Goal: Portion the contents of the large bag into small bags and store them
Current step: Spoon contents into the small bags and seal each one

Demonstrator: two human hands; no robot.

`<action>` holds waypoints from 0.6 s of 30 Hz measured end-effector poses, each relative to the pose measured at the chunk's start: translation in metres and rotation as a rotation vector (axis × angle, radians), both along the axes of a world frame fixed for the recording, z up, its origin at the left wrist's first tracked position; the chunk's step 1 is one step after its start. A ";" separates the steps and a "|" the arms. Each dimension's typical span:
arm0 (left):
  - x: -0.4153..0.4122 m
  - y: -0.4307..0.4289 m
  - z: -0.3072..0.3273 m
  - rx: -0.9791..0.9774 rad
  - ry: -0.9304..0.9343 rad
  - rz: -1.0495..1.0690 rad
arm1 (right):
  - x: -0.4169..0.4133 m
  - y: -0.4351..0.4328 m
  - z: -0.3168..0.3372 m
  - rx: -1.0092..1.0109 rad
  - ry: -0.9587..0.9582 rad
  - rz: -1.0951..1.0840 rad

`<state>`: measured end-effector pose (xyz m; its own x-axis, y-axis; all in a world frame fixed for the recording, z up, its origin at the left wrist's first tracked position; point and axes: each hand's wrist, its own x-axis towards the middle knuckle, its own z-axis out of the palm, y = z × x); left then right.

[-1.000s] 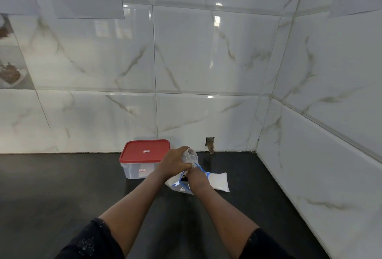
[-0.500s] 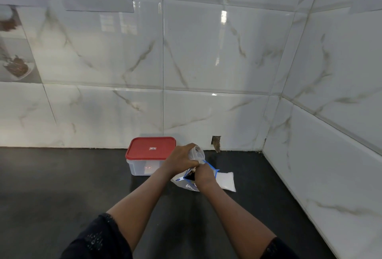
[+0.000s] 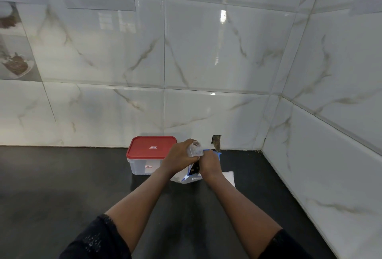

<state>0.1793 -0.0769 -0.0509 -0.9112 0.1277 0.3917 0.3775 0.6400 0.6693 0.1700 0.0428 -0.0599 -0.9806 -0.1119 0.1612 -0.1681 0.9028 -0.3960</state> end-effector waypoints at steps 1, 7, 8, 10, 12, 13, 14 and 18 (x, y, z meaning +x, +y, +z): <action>0.000 -0.001 0.000 0.026 0.027 0.015 | -0.001 0.000 0.002 -0.002 0.040 0.008; 0.005 -0.005 -0.007 -0.002 0.052 0.037 | 0.002 0.012 0.009 0.153 0.021 -0.009; 0.006 -0.005 -0.007 0.007 0.057 0.048 | 0.002 0.014 0.011 0.166 0.043 -0.011; 0.006 -0.003 -0.005 0.025 0.066 0.062 | 0.002 0.013 0.012 0.167 0.056 -0.032; 0.006 -0.003 -0.004 0.038 0.059 0.063 | 0.005 0.011 0.010 0.137 0.057 -0.049; 0.005 -0.003 -0.003 0.045 0.061 0.064 | 0.006 0.010 0.008 0.110 0.059 -0.063; 0.004 -0.003 -0.003 0.043 0.064 0.065 | 0.007 0.009 0.006 0.089 0.050 -0.074; 0.005 -0.001 -0.007 0.002 0.052 0.041 | 0.013 0.006 -0.011 0.010 -0.028 -0.068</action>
